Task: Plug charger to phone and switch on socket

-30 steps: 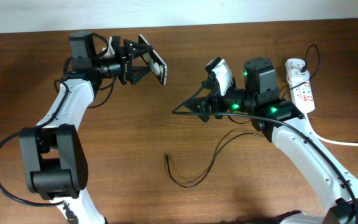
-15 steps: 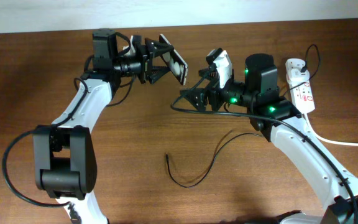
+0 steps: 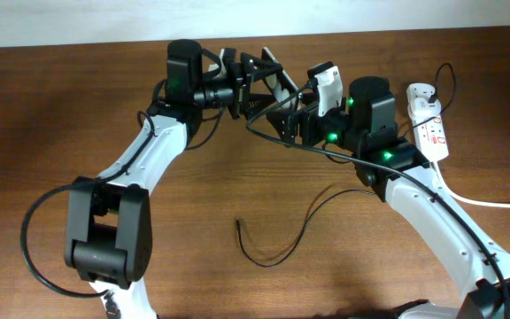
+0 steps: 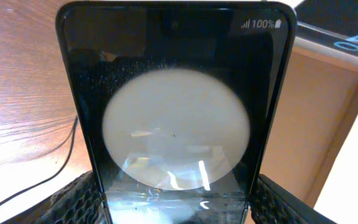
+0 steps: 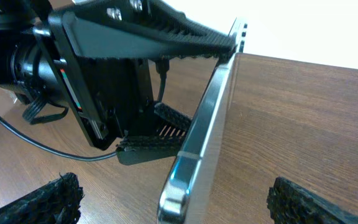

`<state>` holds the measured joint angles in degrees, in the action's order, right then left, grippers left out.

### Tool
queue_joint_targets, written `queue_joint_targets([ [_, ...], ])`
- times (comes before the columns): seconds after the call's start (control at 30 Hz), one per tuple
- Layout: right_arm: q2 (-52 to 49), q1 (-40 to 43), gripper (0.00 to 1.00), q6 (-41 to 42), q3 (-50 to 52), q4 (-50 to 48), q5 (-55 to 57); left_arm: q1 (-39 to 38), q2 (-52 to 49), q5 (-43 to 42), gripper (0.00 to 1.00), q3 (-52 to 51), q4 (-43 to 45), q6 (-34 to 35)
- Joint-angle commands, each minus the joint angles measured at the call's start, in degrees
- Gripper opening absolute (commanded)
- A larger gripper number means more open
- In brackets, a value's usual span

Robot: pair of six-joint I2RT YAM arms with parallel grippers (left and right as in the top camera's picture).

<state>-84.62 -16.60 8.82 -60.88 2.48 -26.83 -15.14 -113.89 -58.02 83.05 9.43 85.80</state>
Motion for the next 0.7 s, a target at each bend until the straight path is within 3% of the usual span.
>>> queue_joint_targets([
  [0.0,-0.4,-0.3,0.99,0.3,-0.9,-0.2,0.8,-1.1,3.0,-0.8,0.0,0.9,1.3,2.1],
  [0.23,-0.4,-0.3,0.92,0.3,-0.9,-0.2,2.1,-4.1,3.0,-1.1,0.0,0.9,1.3,3.4],
  [0.47,-0.4,-0.3,0.59,0.3,-0.9,-0.2,3.3,-4.4,3.0,-2.0,0.0,0.9,1.3,3.5],
  [0.57,-0.4,-0.3,0.37,0.3,-0.9,-0.2,3.3,-4.4,3.0,-2.0,0.0,0.9,1.3,3.5],
  [0.67,-0.4,-0.3,0.22,0.3,-0.9,-0.2,3.3,-4.4,3.0,-2.0,0.0,0.9,1.3,3.5],
])
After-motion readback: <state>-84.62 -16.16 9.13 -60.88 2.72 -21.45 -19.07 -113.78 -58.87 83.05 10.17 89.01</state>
